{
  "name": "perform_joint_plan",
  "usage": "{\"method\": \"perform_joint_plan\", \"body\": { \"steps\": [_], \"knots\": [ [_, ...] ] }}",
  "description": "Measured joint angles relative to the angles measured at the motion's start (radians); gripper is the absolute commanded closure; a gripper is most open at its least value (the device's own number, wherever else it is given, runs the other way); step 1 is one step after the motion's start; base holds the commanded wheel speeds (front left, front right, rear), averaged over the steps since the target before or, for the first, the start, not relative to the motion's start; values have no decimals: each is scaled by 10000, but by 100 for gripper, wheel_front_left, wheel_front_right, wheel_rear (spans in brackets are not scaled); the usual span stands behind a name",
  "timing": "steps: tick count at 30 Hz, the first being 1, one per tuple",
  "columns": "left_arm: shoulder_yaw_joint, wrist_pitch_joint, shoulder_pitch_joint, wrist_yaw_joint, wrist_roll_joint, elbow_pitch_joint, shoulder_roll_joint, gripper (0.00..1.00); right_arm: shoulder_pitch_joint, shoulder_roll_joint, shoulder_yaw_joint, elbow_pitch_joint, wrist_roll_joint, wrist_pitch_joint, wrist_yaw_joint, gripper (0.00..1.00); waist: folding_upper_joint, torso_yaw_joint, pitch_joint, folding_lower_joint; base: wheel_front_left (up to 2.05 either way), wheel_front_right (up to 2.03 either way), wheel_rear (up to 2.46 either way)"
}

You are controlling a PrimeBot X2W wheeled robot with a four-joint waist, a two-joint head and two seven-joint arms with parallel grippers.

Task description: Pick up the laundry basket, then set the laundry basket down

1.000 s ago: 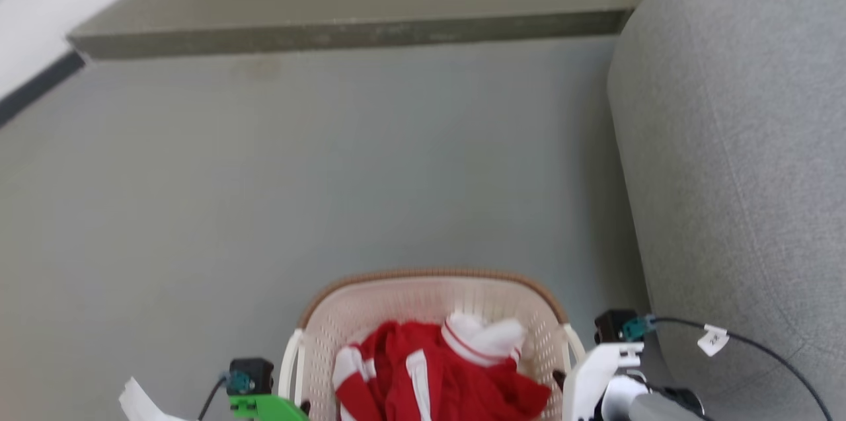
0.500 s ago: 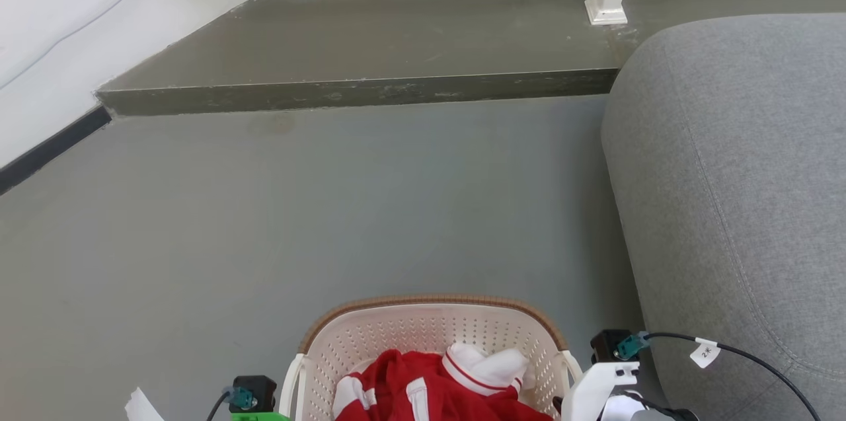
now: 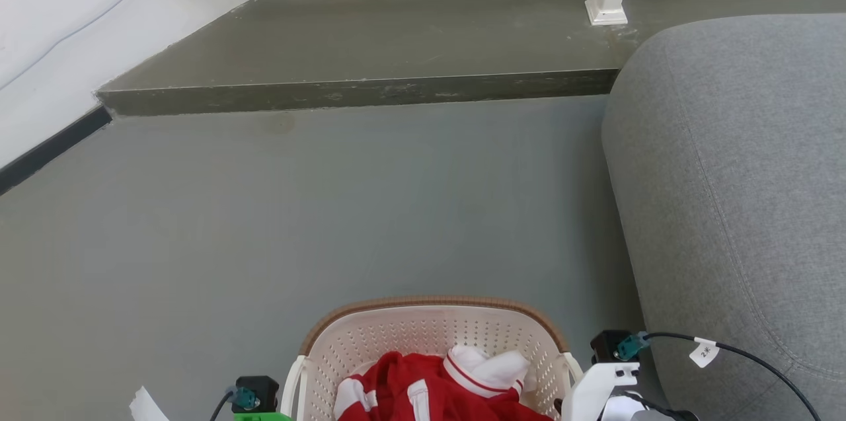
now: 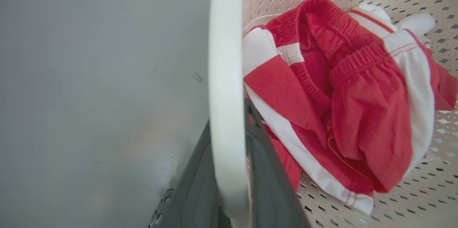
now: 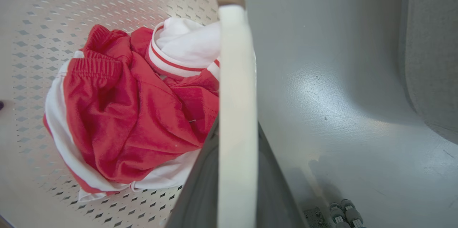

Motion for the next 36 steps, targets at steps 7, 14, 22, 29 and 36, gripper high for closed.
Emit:
{"method": "perform_joint_plan", "body": {
  "steps": [7,14,22,29,36],
  "knots": [
    [-65,0,0,98,-63,-67,17,100,-5,-8,115,-48,104,0,-155,100,0,10,20,0,0,0,0],
    [-171,50,0,226,-155,-119,25,100,-14,-21,257,-67,270,-2,-236,100,0,6,66,0,0,0,0],
    [-272,56,0,272,-228,-146,44,100,-45,-36,395,-73,453,-2,-265,100,0,-4,120,0,0,0,0],
    [-336,56,0,349,-270,-184,54,100,-57,-40,500,-73,543,-6,-313,100,0,-11,164,0,0,0,0],
    [-387,56,0,362,-345,-194,67,100,-70,-48,640,-73,619,-17,-337,100,0,-13,189,1,0,0,0]
  ]
}}
